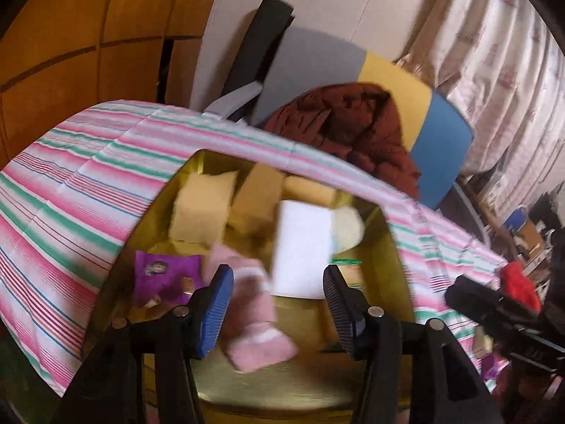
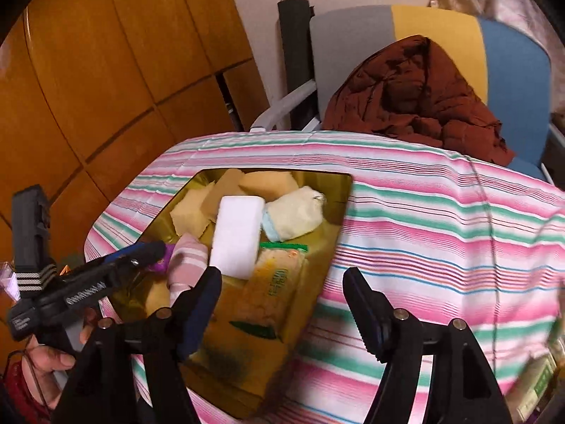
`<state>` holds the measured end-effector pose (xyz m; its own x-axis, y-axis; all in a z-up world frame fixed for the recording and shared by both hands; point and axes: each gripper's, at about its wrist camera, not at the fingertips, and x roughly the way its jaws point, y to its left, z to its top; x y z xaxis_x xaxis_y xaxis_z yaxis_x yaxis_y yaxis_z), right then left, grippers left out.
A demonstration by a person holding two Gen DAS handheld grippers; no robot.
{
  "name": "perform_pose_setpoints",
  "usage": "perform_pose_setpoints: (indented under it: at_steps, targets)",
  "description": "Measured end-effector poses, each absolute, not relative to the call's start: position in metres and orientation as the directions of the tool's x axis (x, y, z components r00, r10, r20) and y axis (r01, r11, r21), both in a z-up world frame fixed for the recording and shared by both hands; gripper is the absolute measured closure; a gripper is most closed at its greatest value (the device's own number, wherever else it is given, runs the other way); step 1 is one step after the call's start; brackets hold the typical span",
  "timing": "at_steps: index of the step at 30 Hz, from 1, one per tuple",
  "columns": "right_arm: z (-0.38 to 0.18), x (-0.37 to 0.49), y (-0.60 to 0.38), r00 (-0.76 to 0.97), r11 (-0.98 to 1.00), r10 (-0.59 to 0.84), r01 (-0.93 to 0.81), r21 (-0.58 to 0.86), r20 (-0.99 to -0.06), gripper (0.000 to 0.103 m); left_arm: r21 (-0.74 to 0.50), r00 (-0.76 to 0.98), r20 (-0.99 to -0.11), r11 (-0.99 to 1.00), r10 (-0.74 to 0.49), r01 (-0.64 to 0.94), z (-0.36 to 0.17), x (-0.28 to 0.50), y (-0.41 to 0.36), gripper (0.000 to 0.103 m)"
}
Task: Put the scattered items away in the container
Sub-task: 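Lower the sock into the tray with the left gripper while the right drops the cracker packet in, then grasp the green tea box with the left gripper while the right grasps the yellow plush ball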
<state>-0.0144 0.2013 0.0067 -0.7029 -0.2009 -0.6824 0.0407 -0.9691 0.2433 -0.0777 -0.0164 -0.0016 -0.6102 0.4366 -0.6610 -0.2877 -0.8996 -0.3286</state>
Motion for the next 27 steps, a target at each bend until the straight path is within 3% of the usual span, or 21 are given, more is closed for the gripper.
perform_pose_setpoints:
  at_steps: [6, 15, 17, 22, 27]
  targets:
    - [0.005, 0.023, 0.237, -0.714, -0.967, -0.151, -0.037, 0.252, -0.684, 0.031, -0.392, -0.564, -0.629, -0.845, 0.535, -0.363, 0.010, -0.056, 0.017, 0.048]
    - [-0.011, 0.083, 0.310, -0.693, -0.937, -0.055, -0.214, 0.277, -0.719, 0.031, -0.374, -0.456, -0.629, -0.759, 0.630, -0.532, 0.013, -0.014, 0.086, 0.048]
    - [-0.011, 0.097, 0.329, -0.691, -0.926, -0.005, -0.270, 0.264, -0.723, 0.028, -0.371, -0.424, -0.634, -0.735, 0.647, -0.568, 0.012, -0.004, 0.102, 0.048]
    - [-0.004, 0.127, 0.379, -0.675, -0.876, 0.125, -0.419, 0.239, -0.727, 0.009, -0.389, -0.371, -0.635, -0.696, 0.677, -0.604, 0.006, 0.012, 0.130, 0.048]
    - [-0.004, 0.138, 0.418, -0.627, -0.846, 0.186, -0.494, 0.201, -0.757, 0.009, -0.360, -0.312, -0.678, -0.671, 0.666, -0.649, -0.005, 0.026, 0.163, 0.048]
